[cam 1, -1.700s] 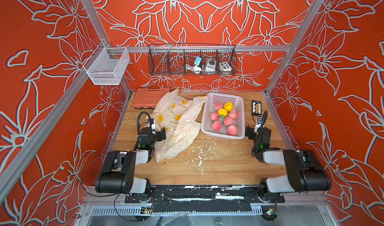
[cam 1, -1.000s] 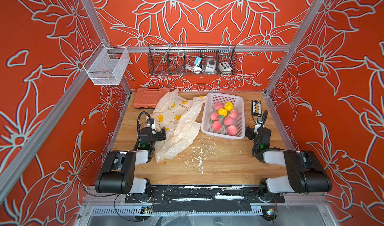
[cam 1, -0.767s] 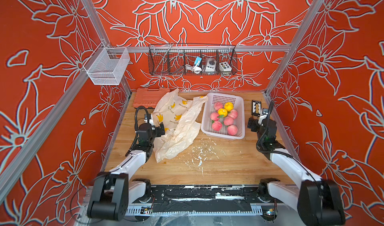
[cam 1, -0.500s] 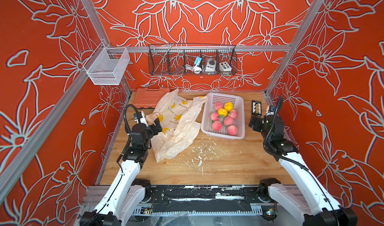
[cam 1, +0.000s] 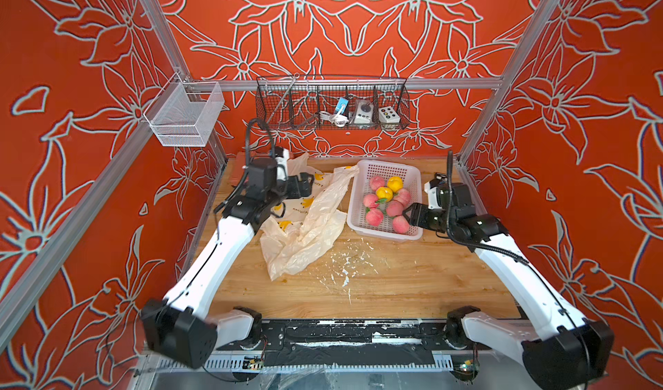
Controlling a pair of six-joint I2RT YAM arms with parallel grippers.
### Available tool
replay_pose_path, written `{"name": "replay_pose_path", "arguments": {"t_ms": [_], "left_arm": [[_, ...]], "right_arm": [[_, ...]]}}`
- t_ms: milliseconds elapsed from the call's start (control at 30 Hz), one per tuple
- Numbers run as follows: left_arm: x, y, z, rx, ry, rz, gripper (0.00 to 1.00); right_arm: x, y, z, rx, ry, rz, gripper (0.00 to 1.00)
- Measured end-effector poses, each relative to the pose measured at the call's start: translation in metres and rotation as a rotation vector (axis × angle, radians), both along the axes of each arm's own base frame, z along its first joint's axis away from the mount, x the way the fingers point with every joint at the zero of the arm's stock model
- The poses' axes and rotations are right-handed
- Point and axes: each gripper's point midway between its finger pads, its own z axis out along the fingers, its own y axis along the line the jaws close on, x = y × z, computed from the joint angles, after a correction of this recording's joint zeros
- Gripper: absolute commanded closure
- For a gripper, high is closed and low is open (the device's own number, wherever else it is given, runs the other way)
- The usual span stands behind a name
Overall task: Place the peach into a plastic bag & tie a knot
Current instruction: Pick up the plastic bag at the center of the board, then move the plastic bag to the center of the board.
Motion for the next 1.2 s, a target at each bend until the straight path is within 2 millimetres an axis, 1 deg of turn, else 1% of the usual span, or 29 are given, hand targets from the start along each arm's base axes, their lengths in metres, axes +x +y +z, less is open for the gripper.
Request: {"name": "replay_pose_path", "arguments": {"t_ms": [67,133,200,233,267,333,400,467,500,567,633,667,733,767,800,833,900,967,1000,1067,1100,1133,1200], "left_arm": [[0.013,-0.021,-0.032,0.062,0.085,-0.056,0.01],[0.024,-0.038,-0.073,0.120,0.183,-0.104,0.01],[0.034,-0.047,-0.106,0.165,0.258,-0.132,0.01],[0.039,-0.050,-0.122,0.190,0.294,-0.140,0.07],[0.044,-0.052,-0.134,0.214,0.318,-0.144,0.16],[0.058,-0.053,-0.158,0.267,0.353,-0.135,0.46],[0.068,-0.051,-0.169,0.307,0.355,-0.126,0.69],[0.070,-0.049,-0.170,0.335,0.343,-0.131,0.87],[0.072,-0.048,-0.165,0.342,0.328,-0.134,0.99],[0.075,-0.047,-0.151,0.356,0.287,-0.142,1.00],[0.075,-0.043,-0.124,0.365,0.227,-0.140,1.00],[0.073,-0.040,-0.107,0.369,0.193,-0.134,1.00],[0.063,-0.030,-0.058,0.363,0.094,-0.115,1.00],[0.057,-0.026,-0.039,0.357,0.055,-0.104,1.00],[0.048,-0.018,-0.011,0.346,-0.001,-0.086,1.00],[0.041,-0.011,0.013,0.335,-0.050,-0.069,1.00],[0.022,0.008,0.059,0.317,-0.143,-0.026,1.00],[0.004,0.023,0.094,0.304,-0.217,0.009,1.00],[-0.005,0.031,0.109,0.301,-0.249,0.027,1.00],[-0.020,0.041,0.125,0.299,-0.286,0.043,1.00],[-0.026,0.043,0.132,0.299,-0.304,0.047,1.00],[-0.031,0.046,0.136,0.299,-0.316,0.052,1.00],[-0.041,0.049,0.140,0.298,-0.335,0.053,1.00]], "right_arm": [[-0.008,0.019,-0.008,0.008,0.037,0.044,0.34],[-0.019,0.040,-0.013,0.017,0.068,0.092,0.34],[-0.030,0.056,-0.016,0.023,0.085,0.134,0.34],[-0.035,0.064,-0.016,0.026,0.091,0.157,0.34],[-0.039,0.069,-0.017,0.027,0.096,0.173,0.34],[-0.049,0.081,-0.018,0.028,0.107,0.206,0.35],[-0.056,0.092,-0.022,0.022,0.115,0.241,0.37],[-0.063,0.104,-0.027,0.008,0.112,0.276,0.39],[-0.069,0.113,-0.031,-0.001,0.109,0.306,0.40],[-0.081,0.130,-0.039,-0.015,0.099,0.365,0.42],[-0.090,0.149,-0.049,-0.029,0.081,0.424,0.45],[-0.094,0.161,-0.053,-0.037,0.067,0.456,0.45],[-0.096,0.184,-0.064,-0.056,0.030,0.505,0.46],[-0.096,0.193,-0.070,-0.067,0.020,0.520,0.46],[-0.093,0.205,-0.079,-0.083,0.009,0.536,0.47],[-0.090,0.216,-0.088,-0.095,0.002,0.545,0.47],[-0.079,0.236,-0.110,-0.119,-0.011,0.546,0.48],[-0.067,0.249,-0.131,-0.141,-0.021,0.530,0.48],[-0.060,0.256,-0.139,-0.150,-0.026,0.523,0.48],[-0.041,0.274,-0.147,-0.158,-0.046,0.501,0.48],[-0.029,0.289,-0.147,-0.148,-0.063,0.491,0.48],[-0.016,0.303,-0.144,-0.131,-0.080,0.482,0.49],[0.020,0.340,-0.128,-0.062,-0.129,0.457,0.49]]}}
